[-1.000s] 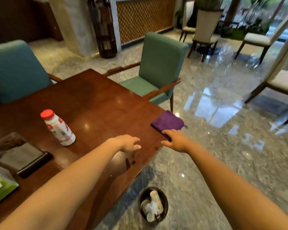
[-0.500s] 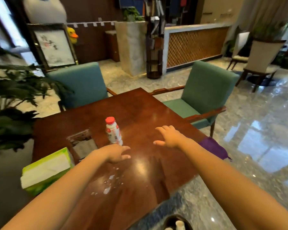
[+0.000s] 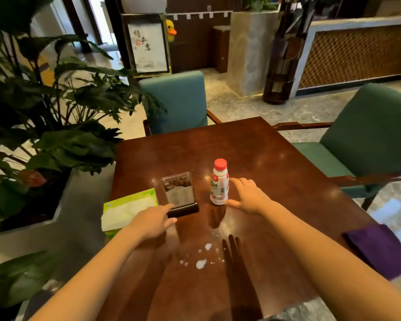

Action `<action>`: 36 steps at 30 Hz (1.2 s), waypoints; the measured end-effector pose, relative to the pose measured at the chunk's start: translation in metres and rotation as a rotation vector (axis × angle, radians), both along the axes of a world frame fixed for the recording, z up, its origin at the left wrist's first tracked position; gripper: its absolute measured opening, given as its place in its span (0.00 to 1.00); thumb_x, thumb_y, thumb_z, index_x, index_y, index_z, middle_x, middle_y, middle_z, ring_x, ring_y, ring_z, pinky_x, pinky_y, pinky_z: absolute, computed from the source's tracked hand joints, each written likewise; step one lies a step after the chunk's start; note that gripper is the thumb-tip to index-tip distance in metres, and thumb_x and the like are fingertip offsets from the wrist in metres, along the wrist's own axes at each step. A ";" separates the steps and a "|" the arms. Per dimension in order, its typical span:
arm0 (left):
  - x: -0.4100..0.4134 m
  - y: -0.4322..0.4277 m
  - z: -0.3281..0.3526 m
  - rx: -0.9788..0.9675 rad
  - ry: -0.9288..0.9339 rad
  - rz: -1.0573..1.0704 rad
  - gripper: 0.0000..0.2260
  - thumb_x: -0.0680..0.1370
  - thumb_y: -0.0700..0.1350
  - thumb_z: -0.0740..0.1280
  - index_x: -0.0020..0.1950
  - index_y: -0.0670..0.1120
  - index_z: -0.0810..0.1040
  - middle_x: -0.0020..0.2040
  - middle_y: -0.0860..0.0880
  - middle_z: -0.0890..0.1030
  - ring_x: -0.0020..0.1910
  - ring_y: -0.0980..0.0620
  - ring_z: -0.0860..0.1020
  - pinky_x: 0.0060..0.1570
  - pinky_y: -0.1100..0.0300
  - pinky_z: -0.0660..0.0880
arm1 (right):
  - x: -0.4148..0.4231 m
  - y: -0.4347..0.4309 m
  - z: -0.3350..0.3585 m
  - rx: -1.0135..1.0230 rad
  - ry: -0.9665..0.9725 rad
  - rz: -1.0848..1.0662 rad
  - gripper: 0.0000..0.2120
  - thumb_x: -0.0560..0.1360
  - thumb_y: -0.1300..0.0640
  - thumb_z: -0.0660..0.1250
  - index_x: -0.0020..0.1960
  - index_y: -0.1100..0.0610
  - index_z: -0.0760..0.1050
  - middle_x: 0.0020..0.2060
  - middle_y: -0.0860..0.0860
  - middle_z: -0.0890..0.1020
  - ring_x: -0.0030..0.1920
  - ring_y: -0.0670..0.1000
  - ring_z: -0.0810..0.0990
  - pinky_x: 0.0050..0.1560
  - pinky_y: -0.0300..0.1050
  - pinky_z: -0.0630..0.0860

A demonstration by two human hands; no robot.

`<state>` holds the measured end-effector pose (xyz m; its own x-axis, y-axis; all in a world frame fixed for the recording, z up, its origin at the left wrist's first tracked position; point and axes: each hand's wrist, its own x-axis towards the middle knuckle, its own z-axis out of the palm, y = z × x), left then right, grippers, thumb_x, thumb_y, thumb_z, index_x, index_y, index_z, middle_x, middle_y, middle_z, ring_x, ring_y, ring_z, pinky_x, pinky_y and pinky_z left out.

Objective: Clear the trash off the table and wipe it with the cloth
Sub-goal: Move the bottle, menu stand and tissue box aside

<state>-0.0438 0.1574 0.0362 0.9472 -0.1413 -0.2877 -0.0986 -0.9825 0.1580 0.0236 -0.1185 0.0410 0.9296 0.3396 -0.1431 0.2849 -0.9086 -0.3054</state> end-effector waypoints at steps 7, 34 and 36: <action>0.035 0.026 -0.017 -0.238 -0.190 0.216 0.36 0.74 0.57 0.66 0.76 0.48 0.55 0.73 0.47 0.66 0.70 0.47 0.67 0.64 0.53 0.68 | 0.037 0.022 -0.017 0.107 0.025 -0.163 0.35 0.71 0.44 0.69 0.70 0.59 0.61 0.67 0.58 0.70 0.65 0.61 0.69 0.65 0.54 0.67; 0.101 0.018 -0.028 -0.841 -0.144 0.464 0.09 0.73 0.43 0.71 0.52 0.45 0.81 0.48 0.47 0.83 0.51 0.48 0.79 0.54 0.51 0.75 | 0.089 0.044 -0.057 0.663 0.162 -0.336 0.30 0.67 0.61 0.75 0.64 0.59 0.65 0.61 0.56 0.77 0.52 0.50 0.74 0.54 0.44 0.72; 0.100 0.018 -0.022 -0.861 -0.156 0.480 0.06 0.73 0.42 0.71 0.50 0.46 0.81 0.47 0.47 0.83 0.50 0.47 0.80 0.53 0.50 0.76 | 0.093 0.044 -0.055 0.646 0.164 -0.315 0.31 0.67 0.60 0.75 0.65 0.59 0.65 0.61 0.56 0.77 0.56 0.54 0.77 0.57 0.48 0.73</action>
